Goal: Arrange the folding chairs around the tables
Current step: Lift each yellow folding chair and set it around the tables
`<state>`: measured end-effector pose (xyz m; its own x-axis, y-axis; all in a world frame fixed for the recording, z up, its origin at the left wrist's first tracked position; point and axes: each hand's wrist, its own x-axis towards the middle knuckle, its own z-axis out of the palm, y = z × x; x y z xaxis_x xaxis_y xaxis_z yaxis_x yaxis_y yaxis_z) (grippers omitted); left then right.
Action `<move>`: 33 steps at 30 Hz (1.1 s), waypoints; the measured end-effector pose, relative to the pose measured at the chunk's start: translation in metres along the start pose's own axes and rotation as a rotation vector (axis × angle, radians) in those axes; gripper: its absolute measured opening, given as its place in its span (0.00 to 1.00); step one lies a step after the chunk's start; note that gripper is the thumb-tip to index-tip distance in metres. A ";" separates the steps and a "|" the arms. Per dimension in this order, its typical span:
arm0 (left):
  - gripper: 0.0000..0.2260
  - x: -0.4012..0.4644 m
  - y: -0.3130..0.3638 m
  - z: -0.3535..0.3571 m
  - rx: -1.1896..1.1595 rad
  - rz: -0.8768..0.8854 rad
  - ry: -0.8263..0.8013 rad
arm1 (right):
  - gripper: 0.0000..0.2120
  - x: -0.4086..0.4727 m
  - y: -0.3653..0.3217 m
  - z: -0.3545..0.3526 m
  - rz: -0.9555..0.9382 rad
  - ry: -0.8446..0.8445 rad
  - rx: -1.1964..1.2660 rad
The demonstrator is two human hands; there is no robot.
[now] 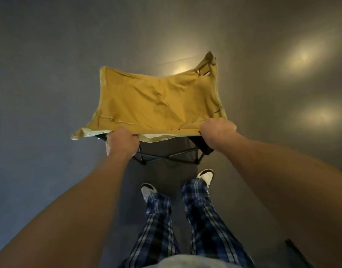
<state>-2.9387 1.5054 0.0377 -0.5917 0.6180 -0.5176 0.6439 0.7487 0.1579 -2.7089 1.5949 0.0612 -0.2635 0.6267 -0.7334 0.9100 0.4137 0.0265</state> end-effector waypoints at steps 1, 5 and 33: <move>0.13 -0.004 0.031 -0.002 0.007 0.036 0.001 | 0.14 -0.006 0.026 -0.006 0.017 -0.002 0.008; 0.13 -0.027 0.162 0.009 0.047 0.192 -0.012 | 0.10 -0.036 0.145 -0.012 0.144 -0.020 0.061; 0.10 -0.187 0.979 0.133 0.372 1.232 -0.187 | 0.07 -0.121 0.800 -0.068 0.984 0.096 0.568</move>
<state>-2.1329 2.0908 0.1775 0.5380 0.7824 -0.3136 0.8253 -0.4134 0.3846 -1.9710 1.8949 0.2172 0.6438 0.5716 -0.5088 0.7421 -0.6286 0.2327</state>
